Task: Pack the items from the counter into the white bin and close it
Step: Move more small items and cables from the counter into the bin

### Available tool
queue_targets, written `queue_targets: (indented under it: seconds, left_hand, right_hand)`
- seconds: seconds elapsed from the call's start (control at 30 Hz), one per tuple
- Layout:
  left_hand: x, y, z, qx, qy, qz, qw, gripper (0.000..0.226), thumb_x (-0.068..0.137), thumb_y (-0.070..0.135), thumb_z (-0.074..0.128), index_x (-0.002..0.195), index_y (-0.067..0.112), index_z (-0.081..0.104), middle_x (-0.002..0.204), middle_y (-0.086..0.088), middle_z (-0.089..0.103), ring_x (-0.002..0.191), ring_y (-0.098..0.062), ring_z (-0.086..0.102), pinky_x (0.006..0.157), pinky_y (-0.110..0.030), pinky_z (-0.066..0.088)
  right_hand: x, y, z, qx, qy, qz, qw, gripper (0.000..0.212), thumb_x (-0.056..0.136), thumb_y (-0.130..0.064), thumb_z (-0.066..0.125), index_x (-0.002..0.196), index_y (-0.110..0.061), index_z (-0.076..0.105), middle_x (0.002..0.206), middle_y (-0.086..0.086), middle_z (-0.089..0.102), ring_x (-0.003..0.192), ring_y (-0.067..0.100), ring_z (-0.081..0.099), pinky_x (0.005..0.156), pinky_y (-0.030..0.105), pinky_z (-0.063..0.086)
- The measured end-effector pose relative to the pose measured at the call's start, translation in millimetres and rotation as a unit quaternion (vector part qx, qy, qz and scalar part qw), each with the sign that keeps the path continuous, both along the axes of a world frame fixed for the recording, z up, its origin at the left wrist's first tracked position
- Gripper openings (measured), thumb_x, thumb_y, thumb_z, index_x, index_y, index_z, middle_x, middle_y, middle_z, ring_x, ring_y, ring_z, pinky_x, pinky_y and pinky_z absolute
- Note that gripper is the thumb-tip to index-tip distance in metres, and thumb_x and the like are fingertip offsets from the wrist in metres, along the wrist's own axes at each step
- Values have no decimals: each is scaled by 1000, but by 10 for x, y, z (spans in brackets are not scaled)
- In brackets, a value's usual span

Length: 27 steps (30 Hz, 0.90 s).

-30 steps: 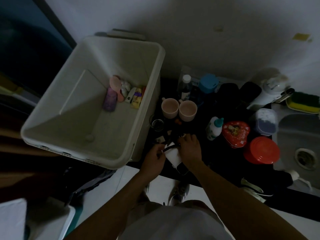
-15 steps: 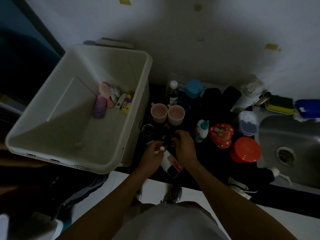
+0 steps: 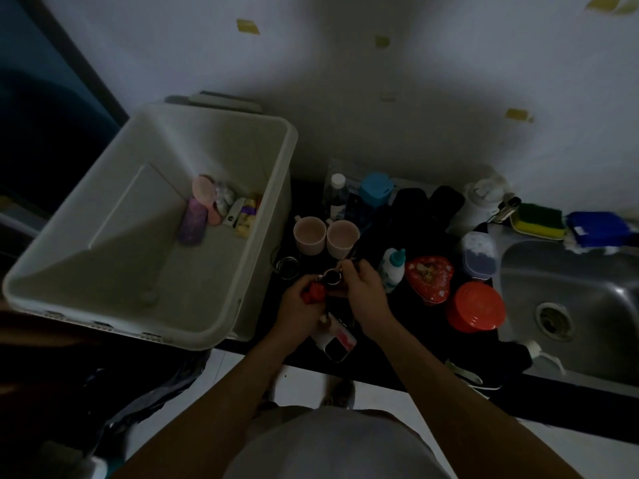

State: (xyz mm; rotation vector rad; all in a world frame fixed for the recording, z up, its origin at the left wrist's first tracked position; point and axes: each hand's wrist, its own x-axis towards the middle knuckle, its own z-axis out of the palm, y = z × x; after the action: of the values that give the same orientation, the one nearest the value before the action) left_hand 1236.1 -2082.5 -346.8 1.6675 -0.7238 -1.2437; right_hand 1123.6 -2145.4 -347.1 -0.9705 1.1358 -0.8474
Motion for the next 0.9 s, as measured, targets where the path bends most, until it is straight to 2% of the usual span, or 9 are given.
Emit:
queue_targets:
  seconds: [0.17, 0.23, 0.33, 0.43, 0.5, 0.67, 0.77, 0.83, 0.9]
  left_hand:
    - [57, 121, 6, 23, 7, 62, 998, 29, 87, 1, 62, 96, 29, 66, 95, -4, 71, 85, -18, 68, 72, -26, 56]
    - [96, 200, -13, 45, 2, 73, 996, 31, 86, -1, 60, 93, 29, 64, 92, -6, 70, 79, -17, 67, 65, -24, 55]
    - [155, 347, -63, 66, 15, 71, 995, 29, 86, -2, 57, 103, 20, 64, 89, -9, 69, 71, -16, 65, 58, -25, 53]
    - [212, 467, -118, 83, 15, 79, 993, 32, 87, -1, 55, 111, 19, 63, 93, -11, 69, 76, -23, 65, 66, -33, 53]
    - [237, 510, -160, 94, 8, 88, 992, 38, 87, 1, 55, 116, 23, 63, 97, -6, 70, 82, -20, 67, 71, -32, 56]
    - [280, 579, -203, 100, 34, 130, 986, 58, 85, -2, 53, 128, 38, 54, 83, 15, 73, 70, 0, 67, 62, -19, 56]
    - [297, 645, -210, 114, 47, 133, 983, 57, 85, -3, 52, 128, 34, 55, 73, 13, 72, 64, 0, 67, 55, -16, 53]
    - [304, 677, -218, 121, 47, 145, 981, 52, 86, -2, 53, 128, 28, 58, 86, 7, 74, 77, -5, 69, 64, -21, 56]
    - [306, 693, -220, 131, 41, 149, 979, 47, 88, 2, 54, 129, 24, 59, 104, -3, 72, 94, -17, 68, 82, -33, 58]
  right_hand:
    - [45, 14, -89, 31, 6, 20, 999, 7, 100, -21, 52, 104, -16, 53, 99, 8, 67, 85, 12, 70, 69, 22, 57]
    - [36, 20, -160, 61, 13, 17, 998, 18, 99, -17, 52, 116, -16, 50, 101, 9, 66, 82, 11, 67, 66, 19, 56]
    - [28, 4, -264, 76, 47, 20, 996, 26, 98, -14, 52, 123, -17, 48, 101, 4, 65, 80, 10, 63, 63, 16, 55]
    - [65, -19, -362, 71, 85, 49, 993, 21, 98, -13, 51, 118, -16, 53, 100, 4, 64, 79, 9, 63, 62, 16, 52]
    - [106, -26, -435, 57, 106, 72, 990, 18, 98, -12, 50, 114, -16, 57, 99, 5, 65, 78, 7, 62, 63, 15, 52]
    - [208, -50, -608, -22, 181, 187, 965, 26, 97, 3, 44, 114, -8, 61, 115, 11, 64, 110, 22, 60, 98, 34, 49]
    - [323, -41, -692, -72, 228, 253, 937, 32, 91, 10, 45, 116, 0, 63, 120, 16, 63, 115, 26, 58, 103, 34, 44]
    - [418, -30, -751, -107, 233, 291, 922, 36, 83, 16, 46, 110, 2, 67, 117, 19, 65, 113, 30, 60, 102, 36, 45]
    - [504, -34, -791, -137, 256, 327, 899, 36, 80, 15, 49, 104, -1, 71, 113, 17, 67, 108, 27, 61, 99, 38, 47]
